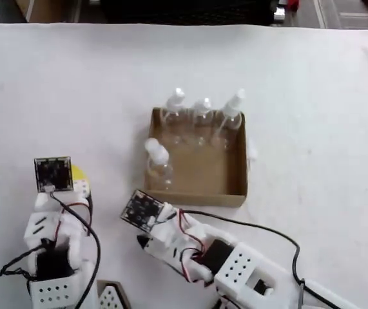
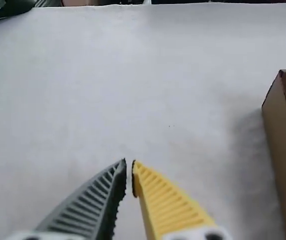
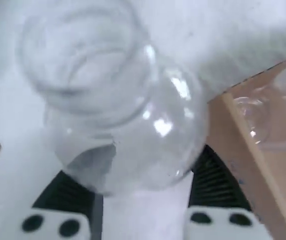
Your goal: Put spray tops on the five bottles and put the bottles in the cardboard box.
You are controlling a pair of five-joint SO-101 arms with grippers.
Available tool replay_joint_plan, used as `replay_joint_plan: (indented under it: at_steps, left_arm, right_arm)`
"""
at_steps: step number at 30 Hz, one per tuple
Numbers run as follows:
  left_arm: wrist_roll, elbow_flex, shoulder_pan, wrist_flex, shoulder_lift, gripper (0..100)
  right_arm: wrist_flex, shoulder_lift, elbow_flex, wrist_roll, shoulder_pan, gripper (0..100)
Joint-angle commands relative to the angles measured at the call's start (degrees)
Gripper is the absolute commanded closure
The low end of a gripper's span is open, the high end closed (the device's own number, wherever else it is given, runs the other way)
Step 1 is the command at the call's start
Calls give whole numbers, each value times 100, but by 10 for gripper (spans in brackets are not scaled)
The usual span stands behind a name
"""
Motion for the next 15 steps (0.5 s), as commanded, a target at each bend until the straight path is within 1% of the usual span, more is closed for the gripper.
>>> replay_joint_plan:
  at_steps: [1, 7, 10, 14, 15]
  left_arm:
    - [-70, -26, 312, -35, -57, 973]
    - [-97, -35, 1323, 193, -57, 972]
    - [-105, -26, 1420, 193, -57, 972]
    - [-105, -26, 1455, 193, -57, 972]
    - [-105, -26, 1455, 193, -57, 972]
  right_arm:
    - [136, 13, -88, -44, 22, 821]
    - [163, 13, -88, -44, 13, 815]
    - [189, 4, -88, -44, 13, 811]
    - [743, 4, -334, 0, -75, 735]
    - [822, 4, -343, 0, -75, 731]
